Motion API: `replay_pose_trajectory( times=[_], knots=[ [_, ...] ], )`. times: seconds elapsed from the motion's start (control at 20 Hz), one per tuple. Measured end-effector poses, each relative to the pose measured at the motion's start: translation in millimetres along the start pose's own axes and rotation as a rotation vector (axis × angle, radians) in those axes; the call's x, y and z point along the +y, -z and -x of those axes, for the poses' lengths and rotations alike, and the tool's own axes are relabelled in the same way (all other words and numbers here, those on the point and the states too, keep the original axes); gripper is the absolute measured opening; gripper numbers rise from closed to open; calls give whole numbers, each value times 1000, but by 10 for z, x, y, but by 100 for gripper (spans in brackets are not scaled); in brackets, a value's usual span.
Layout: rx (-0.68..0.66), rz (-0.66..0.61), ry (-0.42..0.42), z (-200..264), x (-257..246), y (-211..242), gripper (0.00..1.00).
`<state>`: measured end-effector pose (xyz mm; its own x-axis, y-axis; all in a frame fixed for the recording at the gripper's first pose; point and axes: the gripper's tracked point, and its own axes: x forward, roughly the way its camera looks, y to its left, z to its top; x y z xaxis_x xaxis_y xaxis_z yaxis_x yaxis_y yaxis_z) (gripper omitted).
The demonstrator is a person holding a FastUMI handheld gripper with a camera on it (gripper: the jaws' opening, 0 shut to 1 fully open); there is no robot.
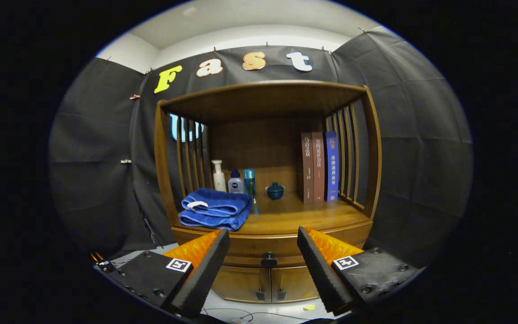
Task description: Pull open the drawer, take out the items inside it, and place them on the countertop above the cabinet.
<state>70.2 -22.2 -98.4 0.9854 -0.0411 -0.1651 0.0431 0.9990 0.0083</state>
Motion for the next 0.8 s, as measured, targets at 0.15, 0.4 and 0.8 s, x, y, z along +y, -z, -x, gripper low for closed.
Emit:
replay_pose_trajectory(
  times=[0.15,0.4,0.8],
  knots=[
    [70,-15,10,-297,-41,355,99],
    [194,-3,28,-785,-119,972,98],
    [331,-27,56,-1249,-217,1674,94]
  ],
)
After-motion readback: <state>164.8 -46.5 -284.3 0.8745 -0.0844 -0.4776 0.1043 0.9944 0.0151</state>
